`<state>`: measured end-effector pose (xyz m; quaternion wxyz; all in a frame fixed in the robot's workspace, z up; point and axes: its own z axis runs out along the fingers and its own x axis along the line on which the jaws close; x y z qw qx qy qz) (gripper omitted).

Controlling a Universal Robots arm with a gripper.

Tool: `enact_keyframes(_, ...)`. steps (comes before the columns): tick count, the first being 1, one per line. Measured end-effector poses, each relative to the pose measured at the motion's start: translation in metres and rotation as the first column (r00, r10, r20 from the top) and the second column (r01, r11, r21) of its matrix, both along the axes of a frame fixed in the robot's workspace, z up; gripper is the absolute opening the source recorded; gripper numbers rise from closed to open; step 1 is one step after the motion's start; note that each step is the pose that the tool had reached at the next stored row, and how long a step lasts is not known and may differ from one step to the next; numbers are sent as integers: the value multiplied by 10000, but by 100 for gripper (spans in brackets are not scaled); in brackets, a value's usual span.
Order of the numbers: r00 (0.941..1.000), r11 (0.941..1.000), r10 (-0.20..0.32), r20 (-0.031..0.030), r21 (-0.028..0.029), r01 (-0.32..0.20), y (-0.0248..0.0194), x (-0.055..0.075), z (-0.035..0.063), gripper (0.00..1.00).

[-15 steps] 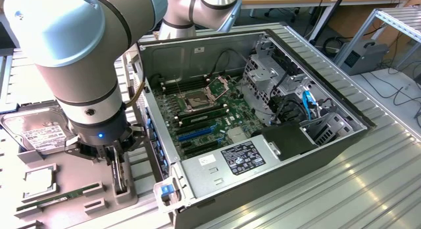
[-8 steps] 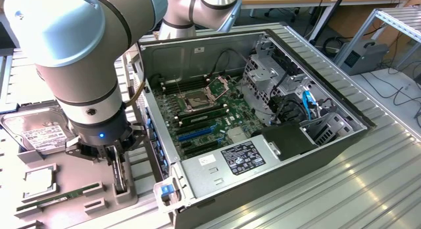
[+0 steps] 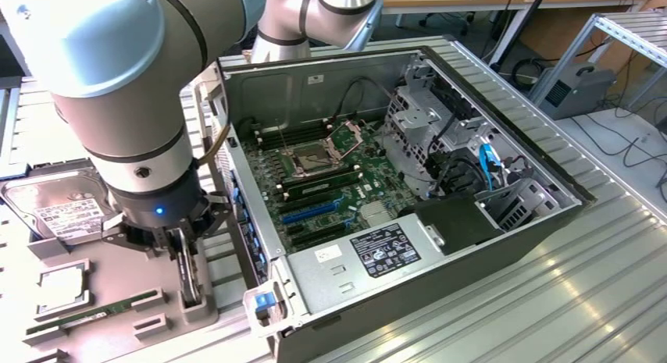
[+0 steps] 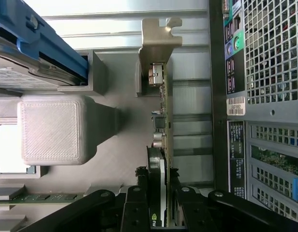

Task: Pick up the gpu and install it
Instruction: 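Pick up the gpu and move the gpu toward the slot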

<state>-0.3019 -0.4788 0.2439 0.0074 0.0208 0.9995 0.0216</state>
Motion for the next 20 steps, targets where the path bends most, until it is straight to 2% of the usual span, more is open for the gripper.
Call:
enact_keyframes(12, 10000, 10000, 1, -1, -1, -1, 0, 16, 330, 27)
enact_keyframes(20, 10000, 10000, 1, 0, 0, -1, 0, 25, 639, 27)
